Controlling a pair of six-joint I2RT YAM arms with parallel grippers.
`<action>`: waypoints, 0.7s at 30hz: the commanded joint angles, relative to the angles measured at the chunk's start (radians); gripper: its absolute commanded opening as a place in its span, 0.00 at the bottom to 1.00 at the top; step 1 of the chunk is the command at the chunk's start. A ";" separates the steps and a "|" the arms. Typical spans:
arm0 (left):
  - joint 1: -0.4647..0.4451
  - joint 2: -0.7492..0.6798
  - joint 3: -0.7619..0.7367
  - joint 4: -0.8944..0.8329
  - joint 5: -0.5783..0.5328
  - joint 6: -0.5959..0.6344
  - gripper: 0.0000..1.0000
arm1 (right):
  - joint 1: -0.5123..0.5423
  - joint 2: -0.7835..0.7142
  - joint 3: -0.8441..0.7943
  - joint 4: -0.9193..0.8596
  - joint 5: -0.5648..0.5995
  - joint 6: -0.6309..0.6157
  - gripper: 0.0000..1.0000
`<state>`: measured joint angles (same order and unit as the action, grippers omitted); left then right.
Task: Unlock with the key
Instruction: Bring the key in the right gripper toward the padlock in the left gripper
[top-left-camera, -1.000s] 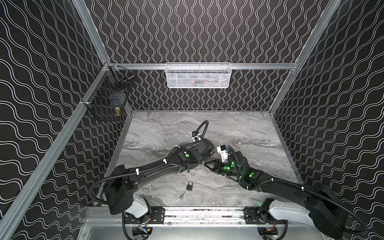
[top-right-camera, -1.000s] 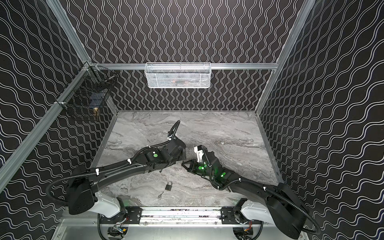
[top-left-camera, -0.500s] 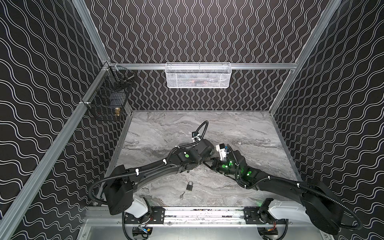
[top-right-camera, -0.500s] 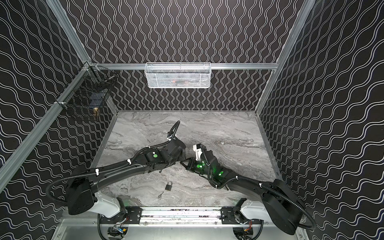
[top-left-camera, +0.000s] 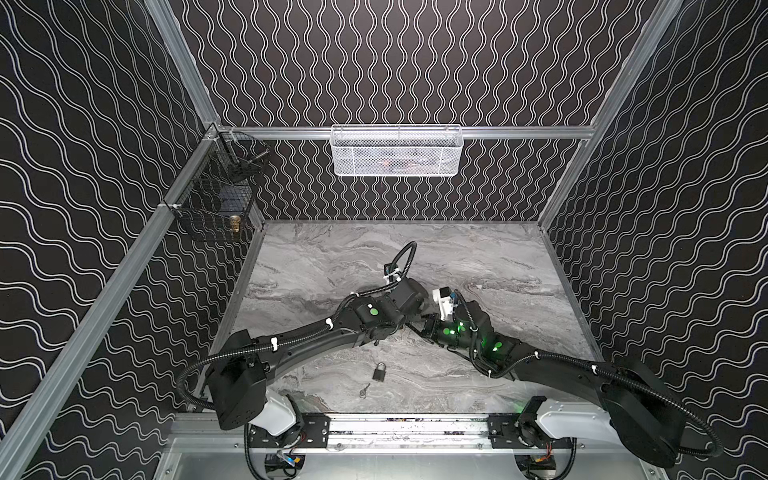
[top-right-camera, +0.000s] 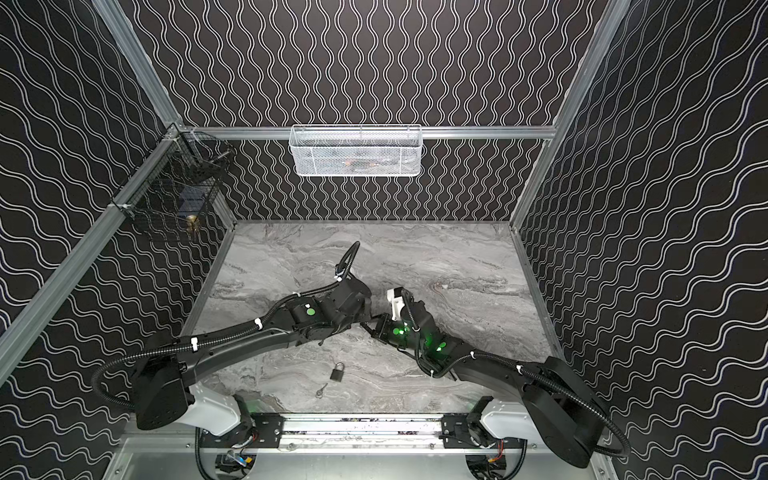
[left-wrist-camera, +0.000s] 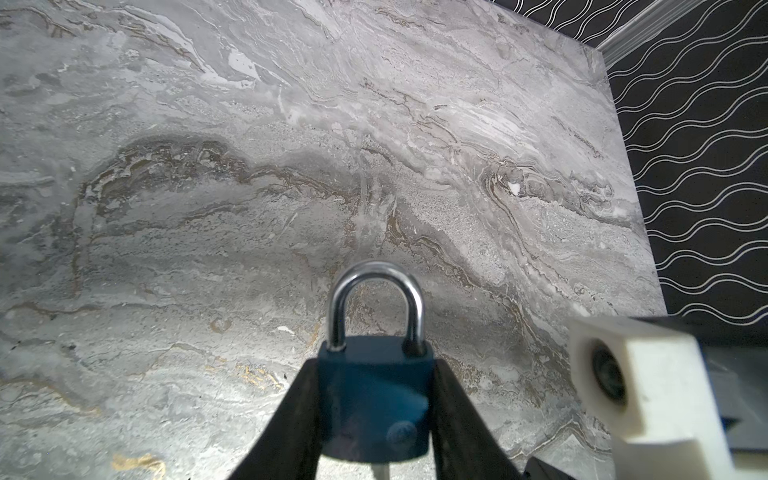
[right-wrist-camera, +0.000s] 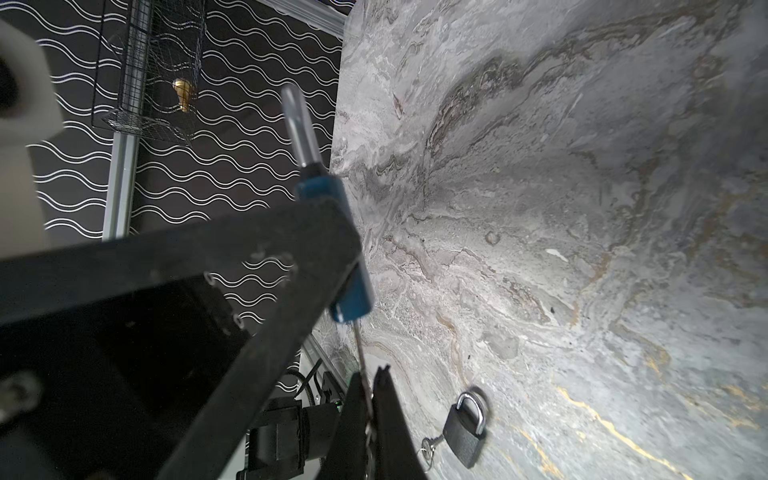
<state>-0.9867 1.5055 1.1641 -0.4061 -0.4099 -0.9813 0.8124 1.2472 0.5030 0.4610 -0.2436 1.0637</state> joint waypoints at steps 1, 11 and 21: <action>0.002 -0.002 0.002 0.016 -0.018 -0.011 0.08 | 0.001 -0.004 0.010 0.021 0.023 0.015 0.00; 0.002 -0.022 -0.014 -0.008 -0.052 -0.008 0.05 | -0.032 -0.032 -0.013 0.064 -0.012 0.039 0.00; 0.001 -0.037 -0.021 -0.034 -0.083 -0.048 0.03 | -0.038 -0.052 0.013 0.024 -0.032 0.029 0.00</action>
<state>-0.9871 1.4796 1.1496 -0.3939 -0.4442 -0.9958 0.7769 1.2026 0.5018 0.4488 -0.2832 1.0882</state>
